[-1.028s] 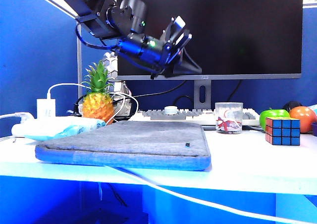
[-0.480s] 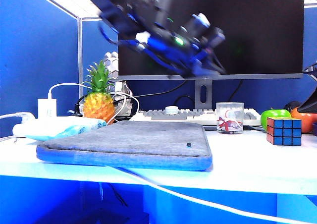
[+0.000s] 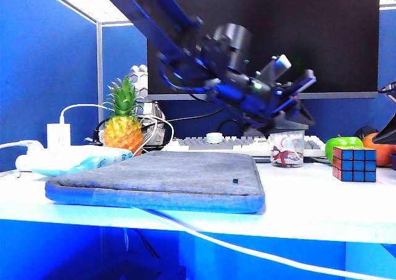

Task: Rotate the Rubik's Cube so that its red face is facing towards you.

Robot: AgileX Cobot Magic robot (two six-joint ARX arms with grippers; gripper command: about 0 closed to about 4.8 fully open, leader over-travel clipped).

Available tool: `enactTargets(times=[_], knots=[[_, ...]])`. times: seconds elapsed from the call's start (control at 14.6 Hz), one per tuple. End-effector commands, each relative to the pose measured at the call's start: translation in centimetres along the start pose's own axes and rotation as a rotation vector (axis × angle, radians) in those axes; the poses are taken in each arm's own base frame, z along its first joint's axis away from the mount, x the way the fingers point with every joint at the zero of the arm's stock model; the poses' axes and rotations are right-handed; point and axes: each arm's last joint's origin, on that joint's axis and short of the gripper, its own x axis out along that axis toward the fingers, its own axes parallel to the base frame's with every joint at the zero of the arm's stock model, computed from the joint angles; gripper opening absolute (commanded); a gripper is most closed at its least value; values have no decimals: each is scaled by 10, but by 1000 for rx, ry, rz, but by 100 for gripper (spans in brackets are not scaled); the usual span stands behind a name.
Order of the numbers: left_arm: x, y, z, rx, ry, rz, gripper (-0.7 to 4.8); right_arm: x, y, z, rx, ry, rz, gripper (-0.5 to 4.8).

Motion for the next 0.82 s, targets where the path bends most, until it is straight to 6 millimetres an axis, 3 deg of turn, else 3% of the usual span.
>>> enactTargets(times=[0.07, 0.21, 0.55, 0.82], knots=[[14, -5, 18, 20, -13, -12, 88, -4, -4, -1, -7, 11, -30, -1], [22, 0, 20, 17, -7, -21, 87, -3, -4, -3, -34, 33, -36, -1], [39, 9, -2, -1, 61, -22, 83, -3, -3, -3, -37, 37, -30, -1], [46, 3, -5, 23, 24, -65, 80, -2, -3, -7, -14, 64, -33, -1]])
